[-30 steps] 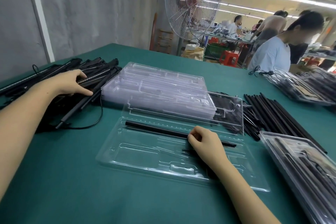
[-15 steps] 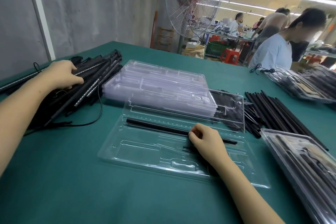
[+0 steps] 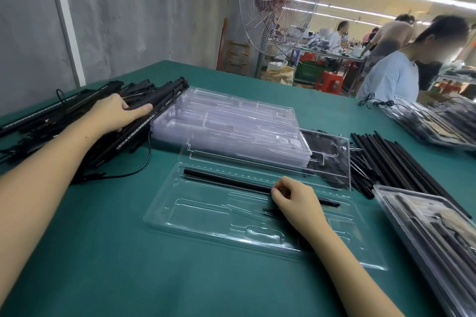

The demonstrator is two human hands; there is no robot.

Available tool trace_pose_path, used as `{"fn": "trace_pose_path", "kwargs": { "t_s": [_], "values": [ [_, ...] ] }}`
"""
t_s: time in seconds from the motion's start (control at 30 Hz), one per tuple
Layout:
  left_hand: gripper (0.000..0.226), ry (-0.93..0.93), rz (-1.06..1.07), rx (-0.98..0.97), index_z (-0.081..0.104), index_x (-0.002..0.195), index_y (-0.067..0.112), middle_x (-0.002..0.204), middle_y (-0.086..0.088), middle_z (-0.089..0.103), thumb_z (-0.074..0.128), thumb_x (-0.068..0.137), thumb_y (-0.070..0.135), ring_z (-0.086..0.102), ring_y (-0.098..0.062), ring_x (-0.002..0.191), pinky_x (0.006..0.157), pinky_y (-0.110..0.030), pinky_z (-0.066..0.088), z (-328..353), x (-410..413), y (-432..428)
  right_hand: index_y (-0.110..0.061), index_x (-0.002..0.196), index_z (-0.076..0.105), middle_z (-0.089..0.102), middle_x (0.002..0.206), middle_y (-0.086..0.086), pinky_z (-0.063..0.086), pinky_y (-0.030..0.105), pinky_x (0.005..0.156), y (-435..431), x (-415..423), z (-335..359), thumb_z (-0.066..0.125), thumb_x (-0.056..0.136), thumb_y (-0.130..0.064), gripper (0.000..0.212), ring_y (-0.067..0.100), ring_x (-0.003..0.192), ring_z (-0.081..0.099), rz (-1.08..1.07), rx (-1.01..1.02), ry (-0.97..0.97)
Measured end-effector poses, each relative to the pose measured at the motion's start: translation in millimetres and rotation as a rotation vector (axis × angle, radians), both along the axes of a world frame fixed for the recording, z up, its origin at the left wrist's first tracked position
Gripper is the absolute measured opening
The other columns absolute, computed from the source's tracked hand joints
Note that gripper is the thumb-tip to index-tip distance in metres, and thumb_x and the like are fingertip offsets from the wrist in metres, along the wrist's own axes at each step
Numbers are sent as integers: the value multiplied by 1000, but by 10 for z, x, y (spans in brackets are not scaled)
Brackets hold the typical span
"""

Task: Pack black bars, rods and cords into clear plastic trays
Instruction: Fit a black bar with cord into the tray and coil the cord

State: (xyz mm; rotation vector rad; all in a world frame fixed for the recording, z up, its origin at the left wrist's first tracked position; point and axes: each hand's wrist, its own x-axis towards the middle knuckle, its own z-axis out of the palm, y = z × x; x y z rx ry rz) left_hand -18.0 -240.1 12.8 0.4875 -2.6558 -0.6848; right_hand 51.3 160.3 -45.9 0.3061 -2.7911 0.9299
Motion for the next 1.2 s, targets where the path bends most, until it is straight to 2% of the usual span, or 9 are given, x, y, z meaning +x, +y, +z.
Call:
{"fn": "trace_pose_path", "kwargs": {
  "t_s": [0.1,0.23,0.37,0.43,0.63,0.73,0.83,1.0,1.2],
  "values": [
    [53,-34,46,81,55,62,13,43,-6,59,44,90,57,59,-25,63,52,-26,31,-64,-30,-14,-15,77,59,52,59,-9,39,29,58,-3,4,-3,54,87,-21,13,10,58,47,1,0,0],
    [30,-29,34,53,65,87,13,60,-7,66,51,93,38,55,-19,58,54,-27,34,-200,-53,-106,-16,75,58,53,59,-9,39,29,58,-2,1,-7,54,87,-21,13,9,58,47,-2,1,-5],
    [32,-65,71,-103,64,105,4,110,-24,64,45,97,30,58,-38,96,82,-39,46,-260,-55,-142,-17,76,58,54,60,-8,40,29,58,-2,2,-6,54,87,-21,13,10,58,48,1,4,-10],
    [33,-86,101,-189,55,116,5,121,-26,56,45,97,30,53,-42,107,89,-46,45,-272,-24,-119,-17,76,58,54,60,-9,40,28,57,-3,3,-6,54,87,-21,13,9,58,48,3,4,-8],
    [83,48,19,-556,28,145,16,137,-19,34,75,76,22,36,-40,117,92,-53,37,-232,75,20,-17,75,57,54,61,-9,41,30,60,-5,-4,-16,54,87,-21,12,11,61,49,-7,1,-12],
    [73,12,-79,-566,36,141,22,136,-10,48,73,78,20,47,-36,116,92,-47,43,-192,25,34,-17,74,56,53,60,-9,40,29,59,-5,-6,-20,54,86,-21,13,10,59,48,-4,0,-9],
    [47,-145,-107,-369,50,126,14,121,-14,60,64,86,34,57,-34,108,89,-44,47,-182,-18,68,-18,74,56,53,60,-9,40,29,59,-1,-3,-24,54,86,-20,13,10,59,48,-5,2,-11],
    [53,-391,45,-442,51,98,17,118,-10,58,56,80,66,53,-32,111,101,-57,29,-159,-19,119,-18,74,57,54,61,-8,41,29,59,-11,-4,-26,54,86,-20,13,11,61,49,-9,5,-6],
    [48,-416,37,-472,50,84,15,114,-10,59,63,79,60,52,-32,113,105,-57,27,-83,-15,186,-17,74,57,53,60,-9,39,29,58,-8,-2,-26,54,86,-20,12,11,61,49,-12,11,1]
  ]
}}
